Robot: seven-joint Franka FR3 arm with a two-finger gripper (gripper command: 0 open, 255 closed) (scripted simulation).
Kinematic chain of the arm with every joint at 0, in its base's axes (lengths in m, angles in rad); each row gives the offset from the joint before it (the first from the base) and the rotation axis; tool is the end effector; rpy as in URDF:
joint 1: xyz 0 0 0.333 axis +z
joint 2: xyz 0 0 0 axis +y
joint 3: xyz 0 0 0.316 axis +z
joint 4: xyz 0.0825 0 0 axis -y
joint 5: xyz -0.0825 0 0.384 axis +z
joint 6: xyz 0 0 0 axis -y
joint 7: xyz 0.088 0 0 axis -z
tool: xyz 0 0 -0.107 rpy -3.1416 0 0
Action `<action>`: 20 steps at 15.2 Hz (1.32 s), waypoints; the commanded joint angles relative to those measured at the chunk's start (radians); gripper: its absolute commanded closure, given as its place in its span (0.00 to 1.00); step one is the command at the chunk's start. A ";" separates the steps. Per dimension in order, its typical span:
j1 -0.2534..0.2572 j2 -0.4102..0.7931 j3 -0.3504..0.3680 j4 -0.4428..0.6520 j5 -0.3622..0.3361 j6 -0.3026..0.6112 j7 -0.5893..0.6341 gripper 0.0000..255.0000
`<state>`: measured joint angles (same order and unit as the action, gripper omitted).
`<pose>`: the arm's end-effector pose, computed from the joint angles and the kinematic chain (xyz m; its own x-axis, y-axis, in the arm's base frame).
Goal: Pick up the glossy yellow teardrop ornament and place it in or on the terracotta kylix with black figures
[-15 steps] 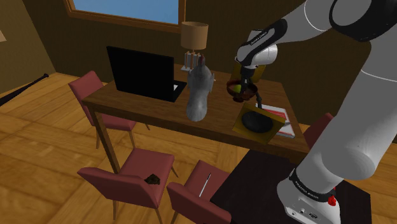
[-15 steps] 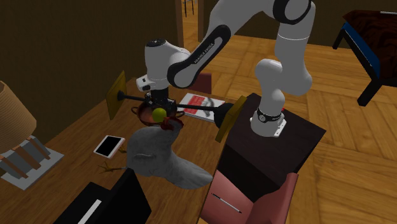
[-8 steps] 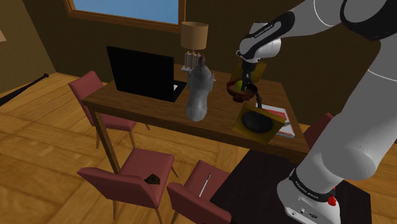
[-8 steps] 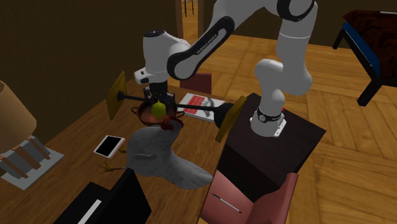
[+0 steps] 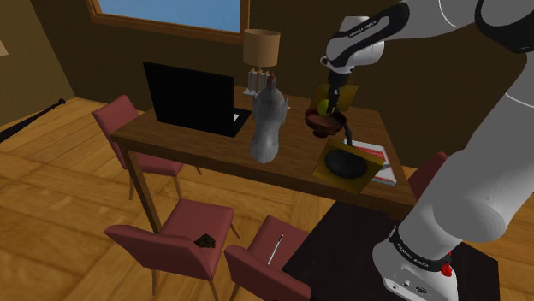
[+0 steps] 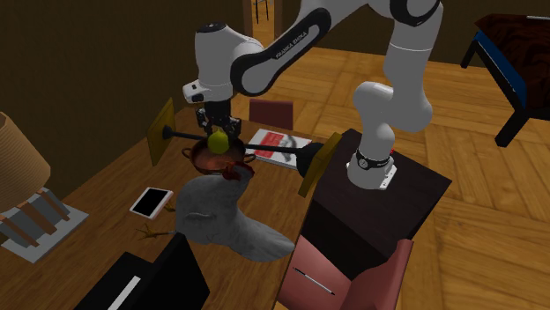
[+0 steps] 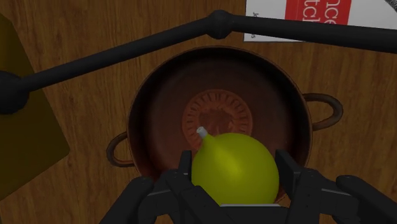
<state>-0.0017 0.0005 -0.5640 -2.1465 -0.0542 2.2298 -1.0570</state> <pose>0.4602 -0.2941 0.4096 0.8664 0.4993 0.0005 0.4970 -0.8626 0.0939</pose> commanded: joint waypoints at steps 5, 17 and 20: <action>0.003 -0.035 0.004 0.051 -0.020 -0.082 0.012 1.00; -0.010 0.003 -0.012 0.113 0.008 -0.110 -0.030 1.00; -0.011 0.018 -0.013 0.087 0.017 -0.071 -0.036 1.00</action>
<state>-0.0126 0.0136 -0.5767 -2.0516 -0.0405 2.1464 -1.0912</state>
